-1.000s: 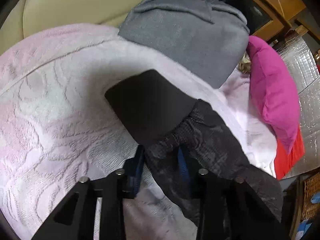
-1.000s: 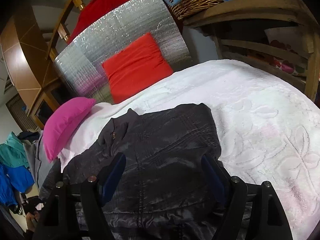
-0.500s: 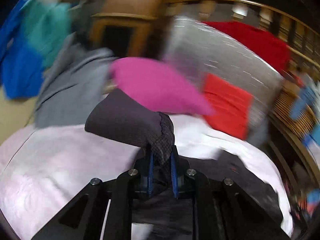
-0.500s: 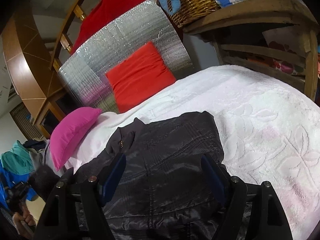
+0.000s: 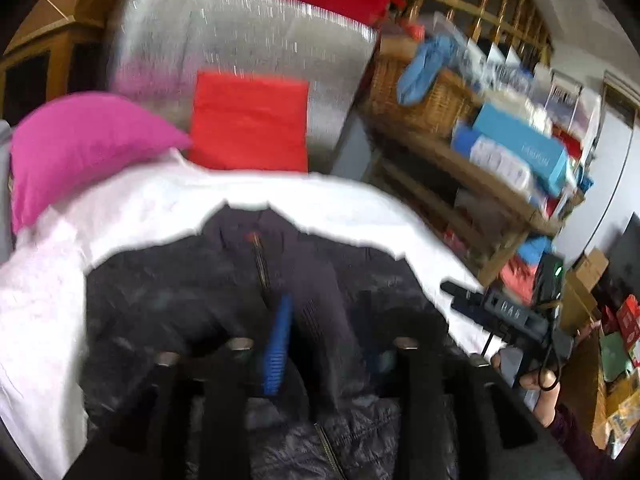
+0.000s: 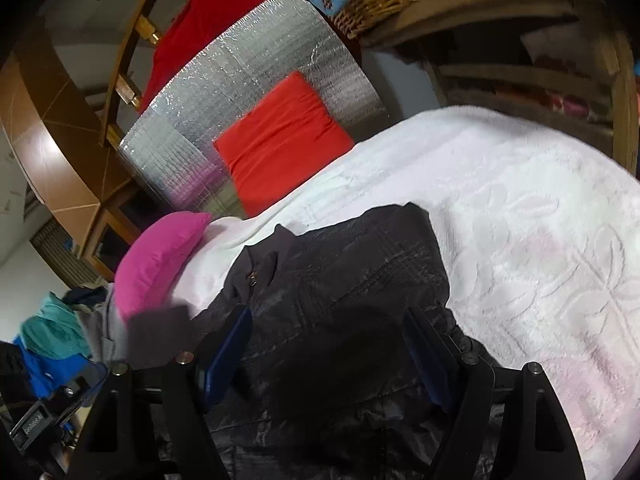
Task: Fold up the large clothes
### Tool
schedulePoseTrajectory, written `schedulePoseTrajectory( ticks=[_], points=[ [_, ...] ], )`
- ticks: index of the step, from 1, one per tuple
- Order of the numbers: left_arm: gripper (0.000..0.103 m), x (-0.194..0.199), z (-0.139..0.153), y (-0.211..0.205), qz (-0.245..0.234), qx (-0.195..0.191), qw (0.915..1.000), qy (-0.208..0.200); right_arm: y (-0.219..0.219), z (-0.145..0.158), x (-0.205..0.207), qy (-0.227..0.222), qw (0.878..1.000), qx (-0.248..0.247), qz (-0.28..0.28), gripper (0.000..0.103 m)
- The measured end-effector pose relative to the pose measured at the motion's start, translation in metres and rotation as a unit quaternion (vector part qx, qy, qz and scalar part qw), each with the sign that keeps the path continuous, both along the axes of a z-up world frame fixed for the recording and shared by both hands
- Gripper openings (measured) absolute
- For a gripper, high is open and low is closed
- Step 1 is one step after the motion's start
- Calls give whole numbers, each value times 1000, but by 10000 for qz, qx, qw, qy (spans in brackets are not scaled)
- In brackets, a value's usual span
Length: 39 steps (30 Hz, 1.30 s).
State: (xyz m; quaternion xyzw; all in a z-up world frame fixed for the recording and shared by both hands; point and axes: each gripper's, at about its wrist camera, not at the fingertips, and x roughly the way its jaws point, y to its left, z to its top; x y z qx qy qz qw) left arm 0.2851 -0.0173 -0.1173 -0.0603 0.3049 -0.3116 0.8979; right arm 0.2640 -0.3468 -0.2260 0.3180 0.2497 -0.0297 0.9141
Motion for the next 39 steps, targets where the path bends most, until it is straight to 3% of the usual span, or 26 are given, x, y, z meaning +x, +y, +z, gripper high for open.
schedulePoseTrajectory(
  ticks=[2, 4, 6, 9, 12, 14, 16, 20, 22, 25, 28, 32, 36, 38, 39],
  points=[
    [68, -2, 7, 17, 284, -176, 9993, -179, 1, -1, 3, -5, 9996, 169, 218, 80],
    [68, 5, 7, 41, 600, -243, 9978, -164, 5, -3, 7, 9, 9981, 353, 499, 80],
    [68, 21, -3, 61, 1130, 38, 9936, 59, 12, -6, 12, 11, 9941, 607, 897, 80],
    [68, 46, -31, 87, 1942, 574, 9771, 647, 32, -1, 13, -66, 9911, 395, 1272, 80],
    [66, 69, -64, 117, 2569, 694, 9518, 1526, 62, 11, 10, -233, 9848, -29, 1723, 80],
    [66, 72, -83, 133, 2647, 600, 9448, 1838, 86, 15, 12, -254, 9813, -501, 1840, 80],
    [66, 76, -97, 132, 2705, 788, 9370, 2063, 94, 10, 25, -80, 9804, -356, 1934, 80],
    [66, 78, -103, 120, 2721, 1214, 9329, 2023, 91, 5, 55, 226, 9806, 559, 1864, 80],
    [66, 81, -107, 116, 2677, 1367, 9312, 2063, 102, 16, 64, 212, 9806, 529, 1873, 81],
    [66, 90, -115, 115, 2655, 1340, 9285, 2222, 137, 28, 81, 450, 9800, -35, 1938, 83],
    [66, 90, -116, 121, 2627, 1364, 9298, 2186, 171, 22, 91, 1109, 9723, -1042, 1773, 83],
    [66, 85, -117, 128, 2617, 1402, 9298, 2175, 153, 18, 71, 1157, 9736, -1593, 1160, 82],
    [66, 79, -113, 137, 2701, 1392, 9284, 2138, 92, 5, 31, 1370, 9789, -1304, 767, 82],
    [66, 77, -111, 139, 2725, 1383, 9283, 2120, 70, -2, 18, 1360, 9835, -869, 819, 82],
    [66, 76, -110, 139, 2721, 1369, 9289, 2107, 57, -10, 10, 1256, 9861, -316, 1045, 82]
  ],
)
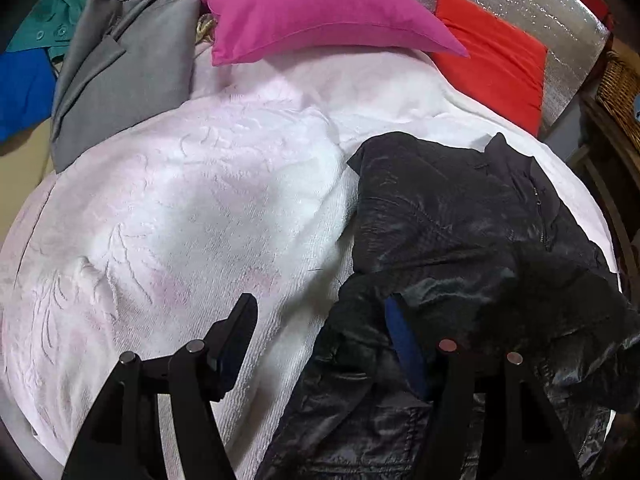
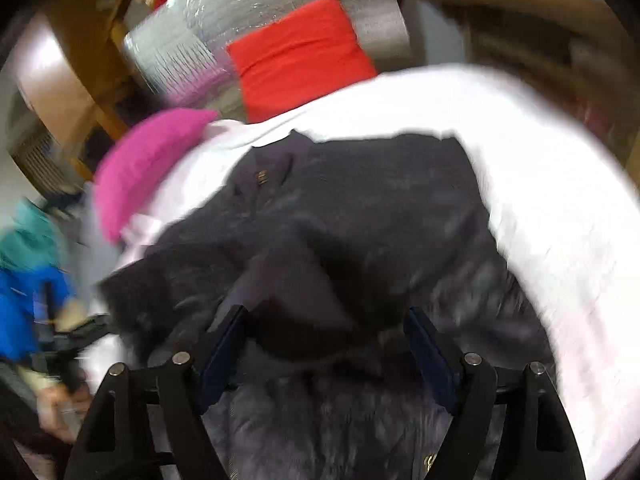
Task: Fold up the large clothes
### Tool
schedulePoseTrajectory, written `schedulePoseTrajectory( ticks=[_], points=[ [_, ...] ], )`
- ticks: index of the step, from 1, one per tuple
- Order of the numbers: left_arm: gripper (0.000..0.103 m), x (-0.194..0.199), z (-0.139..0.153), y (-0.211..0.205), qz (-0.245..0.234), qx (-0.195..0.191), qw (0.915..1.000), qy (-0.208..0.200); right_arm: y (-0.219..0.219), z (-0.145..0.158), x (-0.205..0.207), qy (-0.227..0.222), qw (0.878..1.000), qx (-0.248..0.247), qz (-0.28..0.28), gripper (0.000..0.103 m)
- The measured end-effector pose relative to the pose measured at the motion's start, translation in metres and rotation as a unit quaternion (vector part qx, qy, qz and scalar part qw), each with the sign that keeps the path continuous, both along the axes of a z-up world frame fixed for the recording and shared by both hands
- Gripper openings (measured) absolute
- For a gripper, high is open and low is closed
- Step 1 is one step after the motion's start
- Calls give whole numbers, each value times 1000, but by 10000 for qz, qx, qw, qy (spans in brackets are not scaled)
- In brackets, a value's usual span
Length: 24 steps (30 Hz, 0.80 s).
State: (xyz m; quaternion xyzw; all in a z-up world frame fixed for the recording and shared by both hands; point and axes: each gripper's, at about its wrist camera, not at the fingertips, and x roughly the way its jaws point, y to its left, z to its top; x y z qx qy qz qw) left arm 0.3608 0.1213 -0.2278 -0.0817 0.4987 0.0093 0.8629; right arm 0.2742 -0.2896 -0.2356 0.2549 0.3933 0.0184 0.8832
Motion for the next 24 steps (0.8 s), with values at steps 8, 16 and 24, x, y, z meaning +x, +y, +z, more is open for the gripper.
schedulePoseTrajectory(
  ticks=[8, 16, 24],
  points=[
    [66, -10, 7, -6, -86, -99, 9999, -112, -42, -53, 12, 440, 9657, 2560, -77, 73],
    [67, -13, 11, -18, -290, -148, 9994, -151, -18, -50, 0, 623, 9761, 2069, 238, 69],
    [68, -32, 16, -37, -600, 398, 9965, -433, 4, -50, -23, 624, 9933, 927, 298, 76]
  ],
)
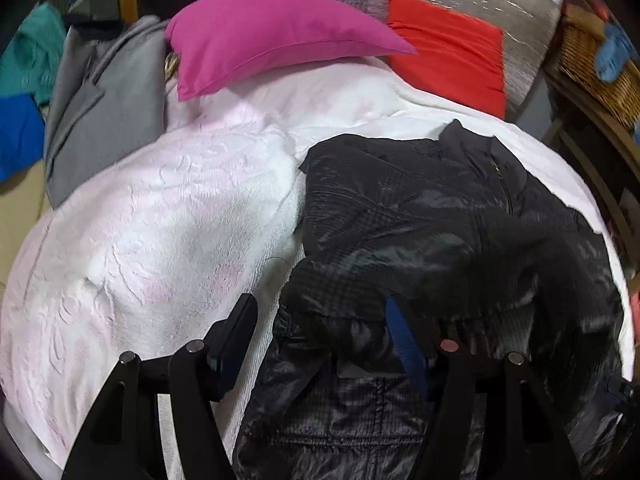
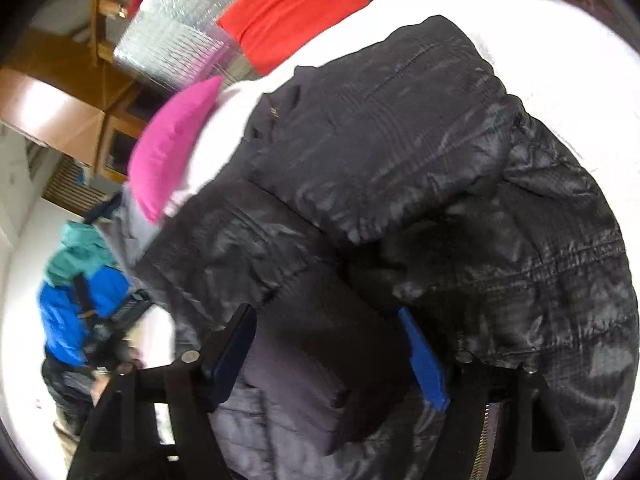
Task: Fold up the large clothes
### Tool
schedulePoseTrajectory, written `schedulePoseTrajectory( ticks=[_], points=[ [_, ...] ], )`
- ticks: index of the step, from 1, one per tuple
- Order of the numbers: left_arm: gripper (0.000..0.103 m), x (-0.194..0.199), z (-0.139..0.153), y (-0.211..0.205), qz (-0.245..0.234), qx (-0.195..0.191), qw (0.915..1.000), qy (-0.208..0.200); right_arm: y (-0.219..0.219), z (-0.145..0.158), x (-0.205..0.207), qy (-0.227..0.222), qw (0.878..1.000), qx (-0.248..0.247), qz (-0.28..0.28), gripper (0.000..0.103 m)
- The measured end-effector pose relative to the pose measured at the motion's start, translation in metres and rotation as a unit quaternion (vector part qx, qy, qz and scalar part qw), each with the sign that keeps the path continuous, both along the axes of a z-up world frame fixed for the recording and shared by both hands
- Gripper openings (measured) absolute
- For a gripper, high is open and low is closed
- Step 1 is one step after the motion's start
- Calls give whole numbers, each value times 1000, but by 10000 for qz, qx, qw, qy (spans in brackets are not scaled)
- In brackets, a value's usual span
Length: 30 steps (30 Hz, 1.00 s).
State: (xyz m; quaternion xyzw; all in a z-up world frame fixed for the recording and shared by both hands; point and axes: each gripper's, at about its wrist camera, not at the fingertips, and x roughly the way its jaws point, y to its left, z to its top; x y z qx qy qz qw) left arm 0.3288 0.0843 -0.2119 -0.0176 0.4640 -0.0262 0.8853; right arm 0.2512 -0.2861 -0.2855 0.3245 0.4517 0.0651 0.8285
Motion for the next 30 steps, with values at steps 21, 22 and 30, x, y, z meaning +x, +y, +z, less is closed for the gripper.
schedulePoseTrajectory(
  ticks=[21, 22, 30],
  points=[
    [68, -3, 4, 0, 102, 44, 9996, -270, 26, 69, -4, -1209, 9713, -2046, -82, 19],
    [68, -1, 3, -1, 84, 54, 9996, -251, 20, 73, 0, -1233, 9690, -2135, -176, 19],
    [68, 10, -14, -22, -151, 407, 9991, 29, -30, 62, 63, -1058, 9639, -2335, -715, 18]
  ],
)
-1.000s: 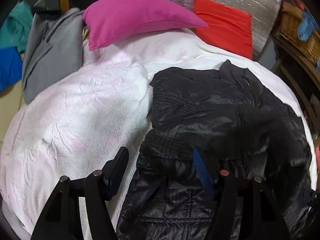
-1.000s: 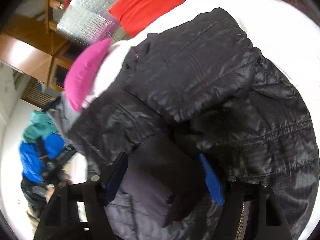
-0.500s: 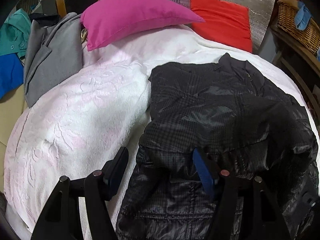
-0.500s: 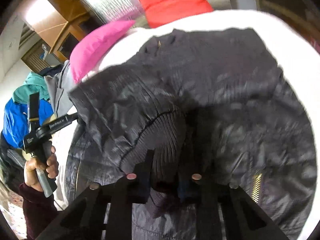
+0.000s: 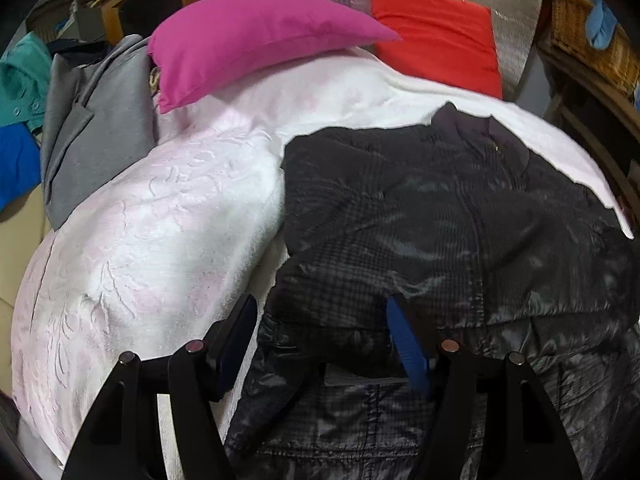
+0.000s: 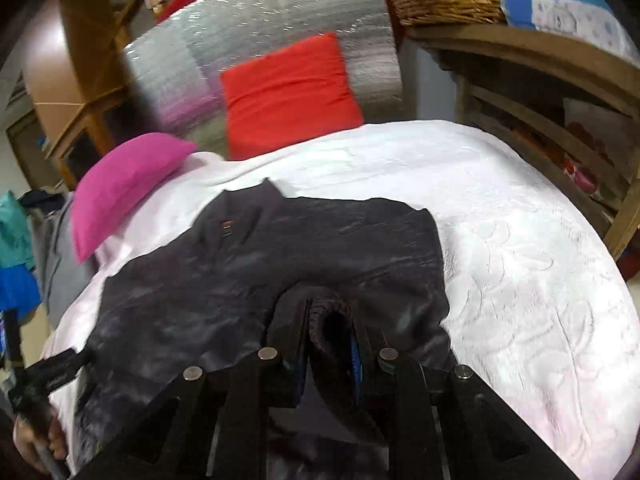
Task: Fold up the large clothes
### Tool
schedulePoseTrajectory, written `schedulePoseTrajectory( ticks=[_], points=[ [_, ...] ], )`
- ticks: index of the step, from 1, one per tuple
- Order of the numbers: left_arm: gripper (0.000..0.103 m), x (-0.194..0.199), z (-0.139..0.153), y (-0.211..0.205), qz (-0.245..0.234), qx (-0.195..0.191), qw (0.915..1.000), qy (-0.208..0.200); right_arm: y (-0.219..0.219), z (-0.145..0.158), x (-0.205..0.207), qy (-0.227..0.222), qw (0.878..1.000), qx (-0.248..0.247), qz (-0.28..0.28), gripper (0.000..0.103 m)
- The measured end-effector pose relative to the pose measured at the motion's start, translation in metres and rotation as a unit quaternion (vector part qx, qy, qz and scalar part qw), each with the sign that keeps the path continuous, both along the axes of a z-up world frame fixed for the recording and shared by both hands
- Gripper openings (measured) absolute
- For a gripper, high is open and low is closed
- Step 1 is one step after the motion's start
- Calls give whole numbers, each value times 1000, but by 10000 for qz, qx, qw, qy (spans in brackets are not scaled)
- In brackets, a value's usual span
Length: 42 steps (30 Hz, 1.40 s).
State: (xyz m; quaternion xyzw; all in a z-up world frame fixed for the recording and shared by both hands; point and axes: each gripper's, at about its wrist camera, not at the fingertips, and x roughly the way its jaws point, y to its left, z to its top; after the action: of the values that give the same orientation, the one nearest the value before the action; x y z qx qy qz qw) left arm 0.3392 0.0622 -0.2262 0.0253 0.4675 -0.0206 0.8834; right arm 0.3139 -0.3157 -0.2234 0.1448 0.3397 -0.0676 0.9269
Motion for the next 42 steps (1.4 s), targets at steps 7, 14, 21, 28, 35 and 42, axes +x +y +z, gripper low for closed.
schedulePoseTrajectory(
  ticks=[7, 14, 21, 28, 35, 42],
  points=[
    [70, 5, -6, -3, -25, 31, 9999, 98, -36, -39, 4, 256, 9891, 1453, -18, 47],
    [70, 5, -2, 1, 7, -120, 9999, 52, -30, -40, -1, 156, 9854, 1677, 227, 62],
    [70, 4, 4, 13, 257, -10, 9995, -186, 2, -23, -1, 51, 9991, 262, 315, 19],
    [71, 8, 4, 9, 168, 87, 9996, -200, -18, -6, 6, -587, 9973, -178, -414, 18],
    [74, 13, -6, 9, 228, 22, 9997, 85, -43, -37, 23, 105, 9984, 327, -446, 19],
    [74, 13, 3, 33, 412, -306, 9987, 32, -86, -24, -9, -257, 9840, 1510, -909, 88]
  ],
)
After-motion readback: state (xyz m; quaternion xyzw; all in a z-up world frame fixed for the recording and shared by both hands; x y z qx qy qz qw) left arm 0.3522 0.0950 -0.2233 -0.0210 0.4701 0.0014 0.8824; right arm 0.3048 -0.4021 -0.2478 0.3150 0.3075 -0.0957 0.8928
